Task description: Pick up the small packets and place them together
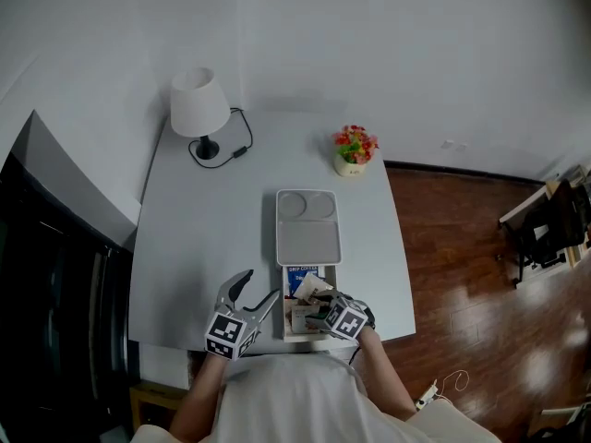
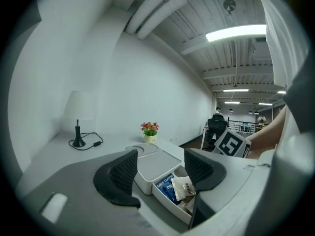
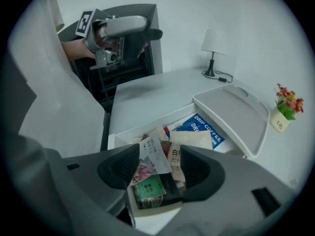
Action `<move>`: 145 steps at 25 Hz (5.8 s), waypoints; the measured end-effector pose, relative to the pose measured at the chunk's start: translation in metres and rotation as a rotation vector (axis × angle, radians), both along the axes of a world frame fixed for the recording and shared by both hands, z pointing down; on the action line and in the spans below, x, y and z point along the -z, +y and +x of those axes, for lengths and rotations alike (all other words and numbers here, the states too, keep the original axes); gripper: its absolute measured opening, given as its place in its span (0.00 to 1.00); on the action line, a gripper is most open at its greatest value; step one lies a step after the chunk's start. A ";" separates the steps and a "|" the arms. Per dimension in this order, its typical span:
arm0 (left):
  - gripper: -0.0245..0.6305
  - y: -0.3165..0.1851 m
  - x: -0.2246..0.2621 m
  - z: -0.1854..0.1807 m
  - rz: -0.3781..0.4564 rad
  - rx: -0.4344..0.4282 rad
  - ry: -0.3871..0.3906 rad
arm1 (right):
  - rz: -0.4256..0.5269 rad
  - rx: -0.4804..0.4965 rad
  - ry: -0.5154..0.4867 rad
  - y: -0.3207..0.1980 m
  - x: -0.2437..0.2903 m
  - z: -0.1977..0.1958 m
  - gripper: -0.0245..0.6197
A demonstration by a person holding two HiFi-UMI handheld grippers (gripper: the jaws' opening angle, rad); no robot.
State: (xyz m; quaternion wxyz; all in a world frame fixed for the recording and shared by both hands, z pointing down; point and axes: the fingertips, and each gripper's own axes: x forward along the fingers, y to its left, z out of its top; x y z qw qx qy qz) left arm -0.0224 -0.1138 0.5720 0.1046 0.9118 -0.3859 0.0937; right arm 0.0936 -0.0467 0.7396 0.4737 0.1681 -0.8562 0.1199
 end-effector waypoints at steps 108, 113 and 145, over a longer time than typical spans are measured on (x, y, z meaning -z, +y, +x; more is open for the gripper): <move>0.49 -0.021 0.060 -0.010 0.184 0.088 0.118 | 0.603 -0.533 -0.524 -0.077 0.196 0.028 0.49; 0.49 -0.016 0.051 -0.002 0.156 0.062 0.087 | 0.347 -0.385 -0.263 -0.069 0.122 0.030 0.44; 0.49 0.007 0.017 -0.022 0.040 0.107 0.061 | 0.089 -0.068 0.287 -0.060 -0.025 0.025 0.06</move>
